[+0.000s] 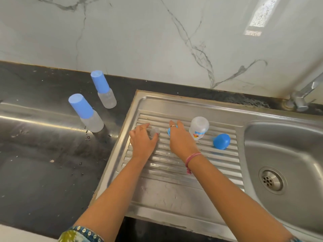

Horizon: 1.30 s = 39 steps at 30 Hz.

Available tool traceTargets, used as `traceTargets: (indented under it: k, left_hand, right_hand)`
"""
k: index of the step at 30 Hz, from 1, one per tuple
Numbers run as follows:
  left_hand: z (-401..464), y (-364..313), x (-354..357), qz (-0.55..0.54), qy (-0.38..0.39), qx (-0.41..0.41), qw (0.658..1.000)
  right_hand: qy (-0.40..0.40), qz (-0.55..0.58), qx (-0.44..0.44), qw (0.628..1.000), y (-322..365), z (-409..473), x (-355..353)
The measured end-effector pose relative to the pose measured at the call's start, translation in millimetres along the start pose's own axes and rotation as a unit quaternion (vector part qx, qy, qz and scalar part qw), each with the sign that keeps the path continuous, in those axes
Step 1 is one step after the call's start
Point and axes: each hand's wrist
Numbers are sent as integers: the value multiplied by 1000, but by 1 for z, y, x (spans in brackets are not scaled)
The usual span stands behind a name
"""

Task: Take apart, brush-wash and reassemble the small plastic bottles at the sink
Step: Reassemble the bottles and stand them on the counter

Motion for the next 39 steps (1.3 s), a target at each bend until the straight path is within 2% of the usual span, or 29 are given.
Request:
traceTargets:
  k: [4,8,11,13,16,19,21,22,24,27,36,39]
  left_hand:
    - [6,1,-1,42,31,19,998]
    - [2,-5,-3,-9,26,31,999]
    - [-4,-14,-13,-135,40,8,990]
    - [-11,-17,-21,-213,56,-2,975]
    - [-18,-19,-34,-284,92,4,955]
    - [-29,-27,-44,-372,102,-20,923]
    - [-39,-33,-51,-412,118,-39,903]
    - [-43,-35,-52,-419,131,-46,897]
    - [-51,-39,-55,-417,154,-47,894]
    - [-59,-46,-59,-436,152,-41,886]
    - [-80,-45,-76,-510,143,-51,847]
    - [-85,-47,-75,-548,144,-79,820]
  right_hand:
    - [5,-64,6,998,3,12,-1]
    - [19,-70,0,997,3,15,1]
    - [18,36,10,999,1,11,4]
    - [-30,155,19,987,-2,1,1]
    - [-95,372,55,922,-8,-21,-12]
    - [-84,539,99,832,-8,-40,-26]
    - [-94,619,105,773,-6,-51,-34]
    - [-101,637,100,758,-4,-55,-36]
    - [-98,643,73,756,1,-64,-36]
    - [-76,619,34,781,5,-72,-31]
    - [6,612,-16,791,-10,-86,-41]
    - [9,626,-22,779,-11,-87,-45]
Point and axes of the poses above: each hand's wrist, its own z-axis towards the middle knuckle, its own x-axis out of the palm, y = z × x, and after that the axes turned 11 degrees about -z, right-handed
